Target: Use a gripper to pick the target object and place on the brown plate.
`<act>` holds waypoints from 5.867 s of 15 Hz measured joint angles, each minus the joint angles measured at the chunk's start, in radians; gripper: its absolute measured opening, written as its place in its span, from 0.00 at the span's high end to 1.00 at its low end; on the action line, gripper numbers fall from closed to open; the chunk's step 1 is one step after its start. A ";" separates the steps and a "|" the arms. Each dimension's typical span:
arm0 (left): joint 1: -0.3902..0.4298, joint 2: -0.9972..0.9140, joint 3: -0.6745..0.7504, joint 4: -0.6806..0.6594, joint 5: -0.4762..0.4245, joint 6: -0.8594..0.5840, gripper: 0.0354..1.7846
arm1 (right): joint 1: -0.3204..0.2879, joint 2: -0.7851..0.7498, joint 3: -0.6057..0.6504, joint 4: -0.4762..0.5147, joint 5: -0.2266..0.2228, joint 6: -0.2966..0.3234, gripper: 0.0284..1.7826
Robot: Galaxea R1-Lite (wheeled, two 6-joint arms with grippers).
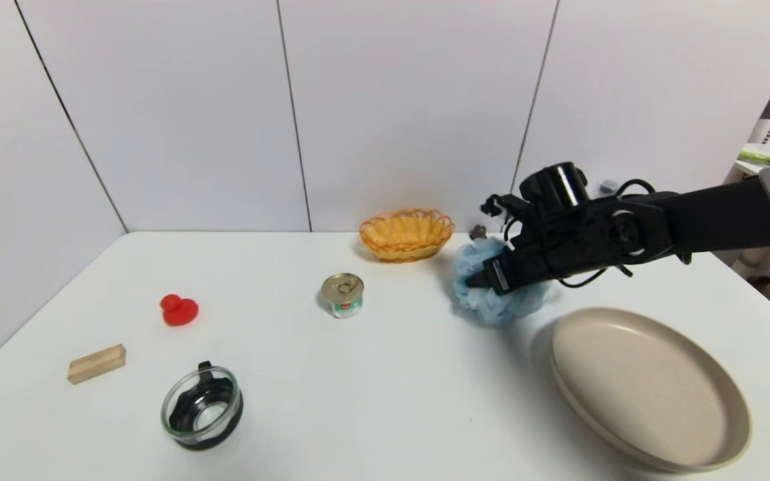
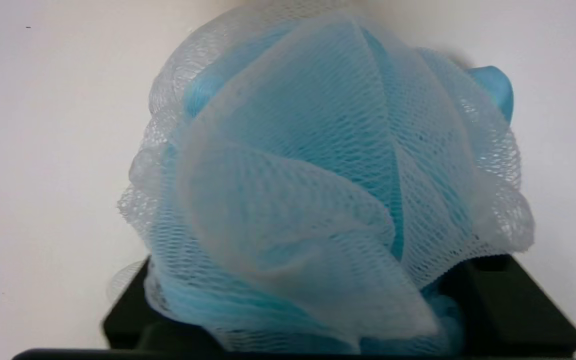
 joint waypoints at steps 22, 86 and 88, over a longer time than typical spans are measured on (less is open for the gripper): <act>0.000 0.000 0.000 0.000 0.000 0.000 0.06 | -0.186 -0.545 0.305 0.217 0.003 0.005 0.77; 0.000 0.000 0.000 0.000 0.000 0.000 0.06 | -0.342 -2.078 1.441 -0.142 -0.126 0.079 0.05; 0.000 0.000 0.000 0.000 0.000 0.000 0.06 | -0.342 -2.078 1.441 -0.143 -0.128 0.090 0.05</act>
